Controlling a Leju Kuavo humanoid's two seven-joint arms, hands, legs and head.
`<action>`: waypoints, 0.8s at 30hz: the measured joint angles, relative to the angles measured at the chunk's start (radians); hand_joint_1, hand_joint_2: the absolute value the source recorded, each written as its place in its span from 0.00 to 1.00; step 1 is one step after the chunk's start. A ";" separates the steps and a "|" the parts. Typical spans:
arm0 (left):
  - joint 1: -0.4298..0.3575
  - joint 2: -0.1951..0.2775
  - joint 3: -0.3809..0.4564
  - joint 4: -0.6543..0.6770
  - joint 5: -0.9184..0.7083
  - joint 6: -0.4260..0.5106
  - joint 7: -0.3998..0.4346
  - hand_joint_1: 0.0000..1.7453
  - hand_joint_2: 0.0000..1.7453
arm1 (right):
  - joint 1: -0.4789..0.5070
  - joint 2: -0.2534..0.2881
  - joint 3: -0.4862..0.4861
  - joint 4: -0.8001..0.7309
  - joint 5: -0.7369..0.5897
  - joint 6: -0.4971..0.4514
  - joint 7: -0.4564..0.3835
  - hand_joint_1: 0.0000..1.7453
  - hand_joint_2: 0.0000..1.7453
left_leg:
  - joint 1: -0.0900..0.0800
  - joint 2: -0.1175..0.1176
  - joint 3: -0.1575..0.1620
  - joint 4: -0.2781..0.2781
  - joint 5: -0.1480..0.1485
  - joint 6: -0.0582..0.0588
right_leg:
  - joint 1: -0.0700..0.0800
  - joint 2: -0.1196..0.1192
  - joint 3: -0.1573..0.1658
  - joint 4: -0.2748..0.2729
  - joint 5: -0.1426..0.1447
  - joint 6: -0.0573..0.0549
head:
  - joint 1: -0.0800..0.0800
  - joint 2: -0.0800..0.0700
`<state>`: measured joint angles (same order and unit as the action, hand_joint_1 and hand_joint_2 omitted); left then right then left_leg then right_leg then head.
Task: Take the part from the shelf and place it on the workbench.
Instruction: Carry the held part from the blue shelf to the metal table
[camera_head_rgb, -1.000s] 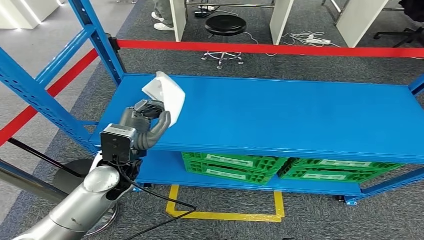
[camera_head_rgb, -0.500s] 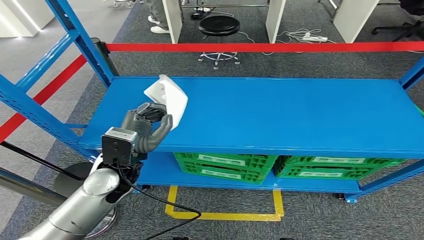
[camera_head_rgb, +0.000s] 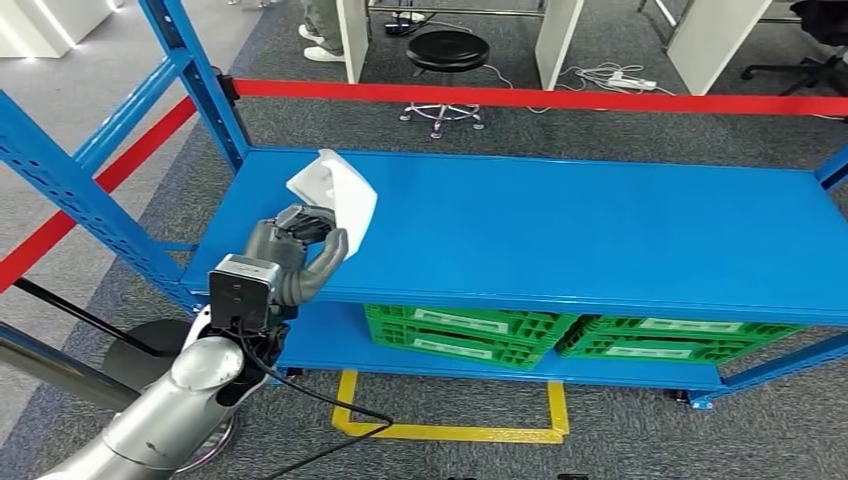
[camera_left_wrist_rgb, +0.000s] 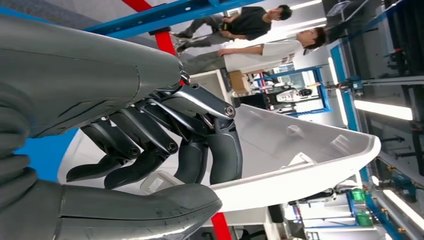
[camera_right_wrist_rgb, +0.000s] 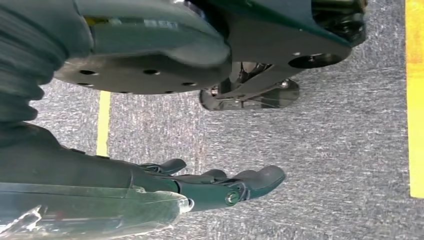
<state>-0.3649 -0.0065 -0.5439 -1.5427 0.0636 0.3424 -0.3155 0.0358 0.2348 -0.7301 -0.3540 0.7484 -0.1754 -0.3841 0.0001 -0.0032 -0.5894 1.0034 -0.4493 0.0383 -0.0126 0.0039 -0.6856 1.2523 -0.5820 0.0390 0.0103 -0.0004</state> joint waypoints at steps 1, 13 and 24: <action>0.000 0.000 -0.001 0.000 -0.002 0.000 0.000 1.00 1.00 | 0.000 0.000 0.000 0.001 0.002 -0.001 0.002 0.00 1.00 | -0.001 -0.001 0.002 0.000 0.000 0.000 | 0.001 0.000 0.031 -0.065 0.037 -0.004 | 0.000 0.000; 0.004 0.007 -0.021 -0.014 -0.017 -0.010 0.002 1.00 1.00 | -0.001 -0.004 0.000 0.019 0.008 0.000 0.008 0.00 1.00 | 0.005 -0.001 -0.090 0.246 -0.155 -0.053 | 0.001 -0.003 0.095 -0.252 0.130 -0.048 | -0.010 0.000; 0.005 0.010 -0.036 -0.027 -0.021 -0.018 0.006 1.00 1.00 | -0.008 -0.006 0.000 0.025 0.007 0.001 0.007 0.00 1.00 | 0.004 0.001 0.060 -0.005 -0.045 -0.010 | 0.001 -0.003 0.035 -0.231 0.159 0.000 | -0.008 0.000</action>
<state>-0.3595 0.0036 -0.5802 -1.5701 0.0431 0.3245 -0.3091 0.0278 0.2285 -0.7304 -0.3291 0.7553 -0.1747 -0.3766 0.0038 -0.0023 -0.5290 0.9986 -0.4944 0.0280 -0.0118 0.0008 -0.6511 1.0214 -0.4226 0.0386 0.0028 -0.0004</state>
